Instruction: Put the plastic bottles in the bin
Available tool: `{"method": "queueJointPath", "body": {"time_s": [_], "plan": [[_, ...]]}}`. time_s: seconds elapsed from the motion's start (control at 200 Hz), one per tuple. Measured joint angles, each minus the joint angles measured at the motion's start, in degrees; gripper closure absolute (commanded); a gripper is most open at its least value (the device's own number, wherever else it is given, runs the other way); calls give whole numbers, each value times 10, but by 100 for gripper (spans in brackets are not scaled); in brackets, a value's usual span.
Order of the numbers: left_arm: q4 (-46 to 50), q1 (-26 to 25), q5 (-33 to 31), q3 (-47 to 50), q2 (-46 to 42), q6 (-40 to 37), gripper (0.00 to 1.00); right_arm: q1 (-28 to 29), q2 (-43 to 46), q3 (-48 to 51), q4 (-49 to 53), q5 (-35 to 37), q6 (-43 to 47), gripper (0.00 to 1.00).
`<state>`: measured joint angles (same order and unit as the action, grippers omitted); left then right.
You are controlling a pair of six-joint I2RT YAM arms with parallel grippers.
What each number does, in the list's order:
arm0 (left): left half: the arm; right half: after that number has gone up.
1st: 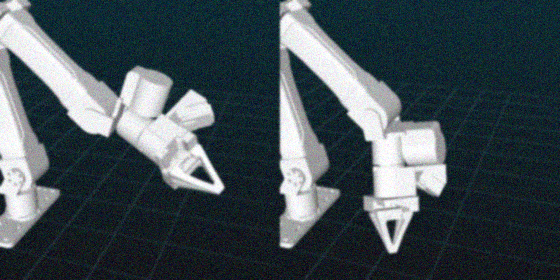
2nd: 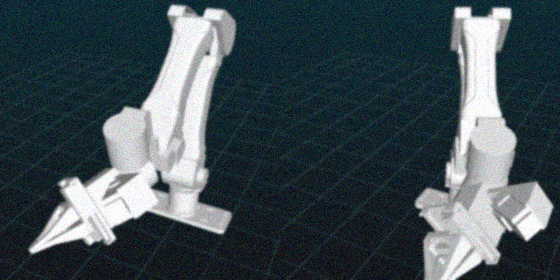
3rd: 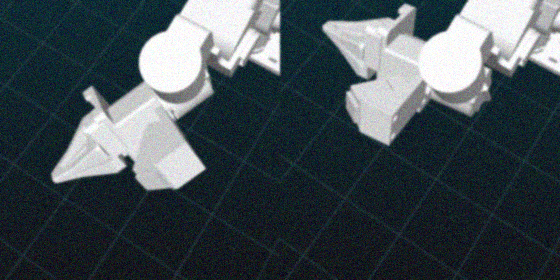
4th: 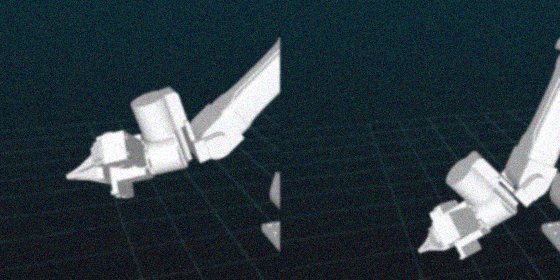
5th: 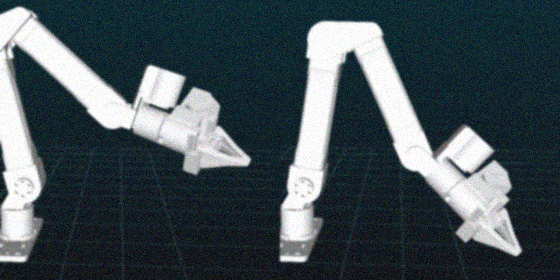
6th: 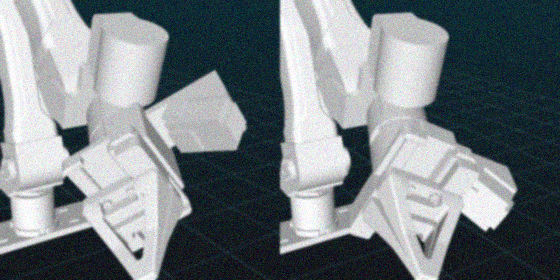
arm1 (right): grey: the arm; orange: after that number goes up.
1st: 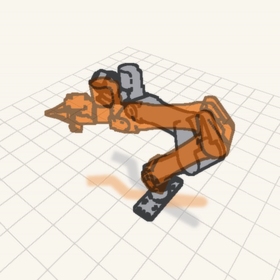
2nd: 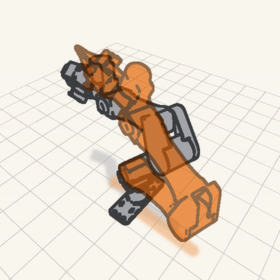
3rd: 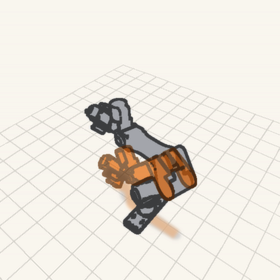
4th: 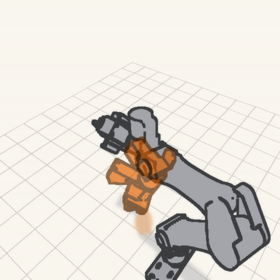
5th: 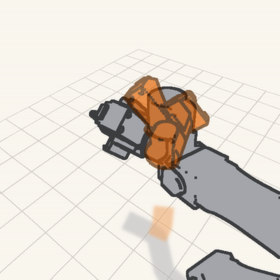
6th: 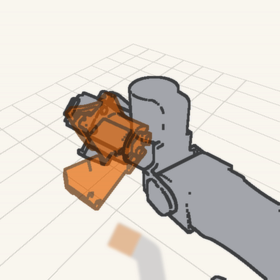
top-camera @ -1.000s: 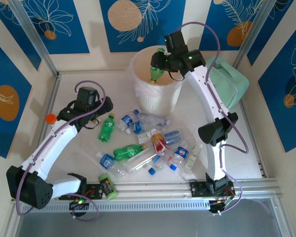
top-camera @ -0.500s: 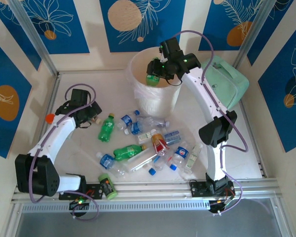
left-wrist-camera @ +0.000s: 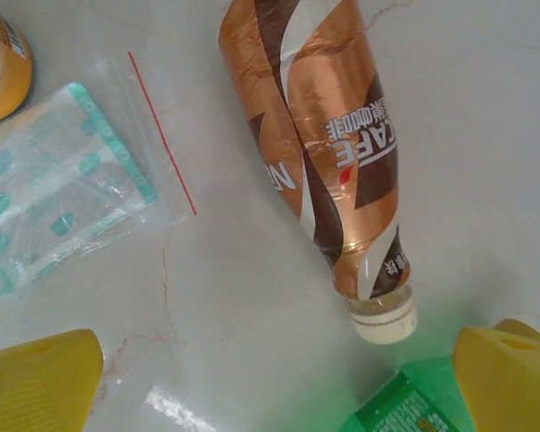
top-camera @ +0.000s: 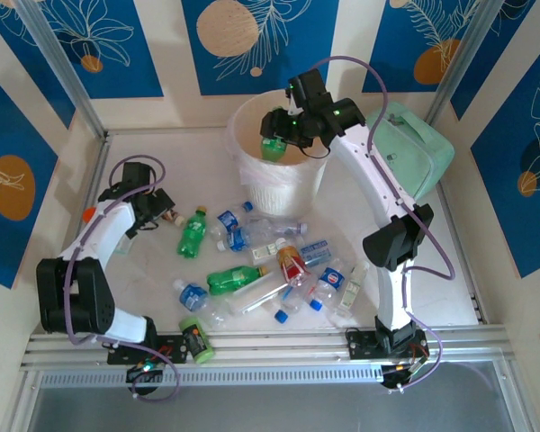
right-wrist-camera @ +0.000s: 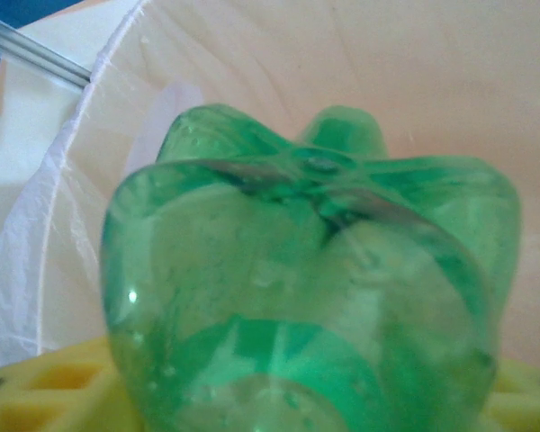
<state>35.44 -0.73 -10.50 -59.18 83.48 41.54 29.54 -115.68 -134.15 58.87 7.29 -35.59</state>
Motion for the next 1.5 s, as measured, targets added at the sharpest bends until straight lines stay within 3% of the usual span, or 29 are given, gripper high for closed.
{"method": "queueJointPath", "body": {"time_s": [0.055, 0.315, 0.47, 0.785, 1.326, 1.501], "plan": [[-5, 1, 2, -2, 14, 0, 0, 3, 0, -5, 12, 3, 5, 0], [-39, 7, 20, -25, 92, 2, 0, 11, 0, -97, 57, 47, 13, 1], [-62, 9, 28, -62, 141, 2, 5, 12, 17, -100, 60, 83, 25, 1], [-67, 10, 30, -101, 208, 0, 8, 22, 176, 64, 5, 101, 34, 1], [-67, 12, 31, -102, 246, -9, 40, 129, 363, 325, -88, 71, 41, 0], [-73, 12, 39, -102, 246, -10, 48, 146, 382, 357, -118, 58, 31, 0]]}}
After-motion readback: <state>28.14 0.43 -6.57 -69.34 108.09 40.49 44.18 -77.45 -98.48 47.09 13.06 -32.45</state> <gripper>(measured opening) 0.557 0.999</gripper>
